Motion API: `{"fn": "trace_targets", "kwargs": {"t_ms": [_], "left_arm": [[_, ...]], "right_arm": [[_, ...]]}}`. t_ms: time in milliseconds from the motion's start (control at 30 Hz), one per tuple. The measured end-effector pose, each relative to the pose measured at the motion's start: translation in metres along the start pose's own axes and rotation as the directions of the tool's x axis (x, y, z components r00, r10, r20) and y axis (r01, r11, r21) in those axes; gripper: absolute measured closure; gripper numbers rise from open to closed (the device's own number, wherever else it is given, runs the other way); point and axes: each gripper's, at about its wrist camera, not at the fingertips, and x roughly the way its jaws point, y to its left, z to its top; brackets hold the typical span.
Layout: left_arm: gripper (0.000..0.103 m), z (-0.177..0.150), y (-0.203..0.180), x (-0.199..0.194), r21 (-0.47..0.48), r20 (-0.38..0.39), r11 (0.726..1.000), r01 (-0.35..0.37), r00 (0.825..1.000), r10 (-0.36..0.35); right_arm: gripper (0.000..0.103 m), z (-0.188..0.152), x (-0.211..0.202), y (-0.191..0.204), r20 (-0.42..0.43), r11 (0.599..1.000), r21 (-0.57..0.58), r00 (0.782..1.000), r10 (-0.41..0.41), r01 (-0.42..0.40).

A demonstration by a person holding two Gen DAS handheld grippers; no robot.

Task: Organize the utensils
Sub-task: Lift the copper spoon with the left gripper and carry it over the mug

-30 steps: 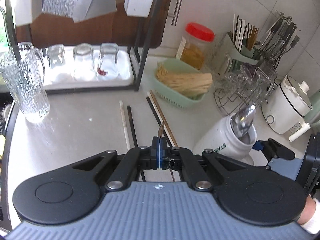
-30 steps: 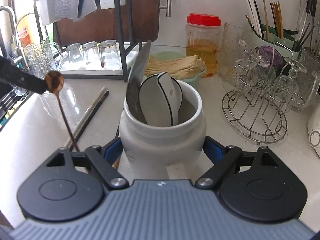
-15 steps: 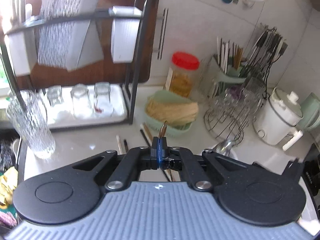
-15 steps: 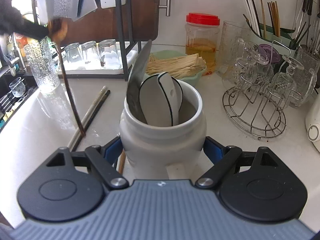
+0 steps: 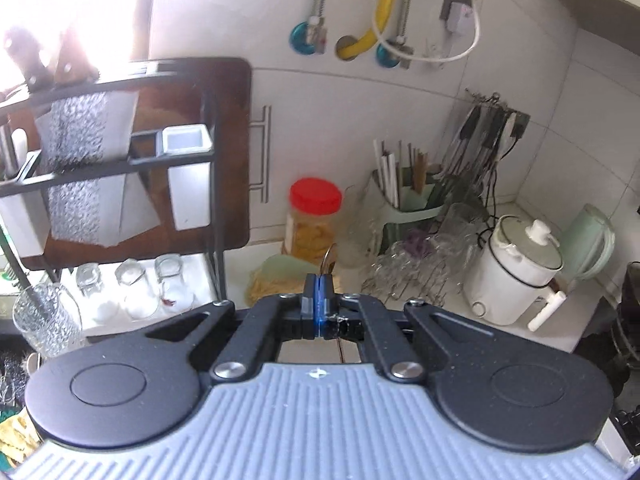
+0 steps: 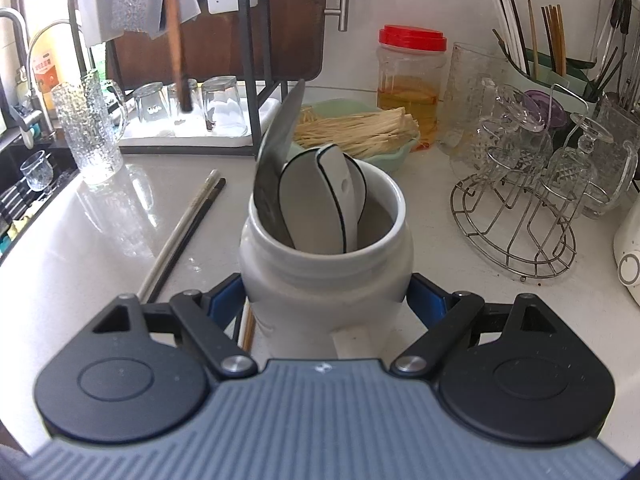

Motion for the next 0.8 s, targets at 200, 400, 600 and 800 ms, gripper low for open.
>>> {"fn": "trace_targets", "kwargs": {"t_ms": [200, 400, 600, 800], "left_arm": [[0.103, 0.012, -0.021, -0.001, 0.037, 0.016, 0.999, 0.036, 0.999, -0.036], [0.103, 0.01, -0.044, 0.015, 0.093, 0.023, 0.993, 0.075, 0.997, -0.077], [0.103, -0.008, -0.058, 0.045, 0.153, -0.023, 0.985, 0.075, 0.997, -0.072], [0.103, -0.026, -0.063, 0.067, 0.188, -0.059, 0.98, 0.065, 0.997, -0.055]], "right_arm": [[0.014, -0.001, -0.001, 0.0, 0.006, 1.0, -0.002, 1.0, 0.003, -0.003], [0.014, -0.002, -0.001, 0.0, 0.01, 1.0, -0.001, 1.0, 0.006, -0.006], [0.014, -0.002, -0.001, 0.0, 0.013, 1.0, 0.001, 1.0, 0.007, -0.007], [0.014, -0.004, -0.001, -0.001, 0.026, 1.0, 0.0, 1.0, 0.016, -0.016]]}}
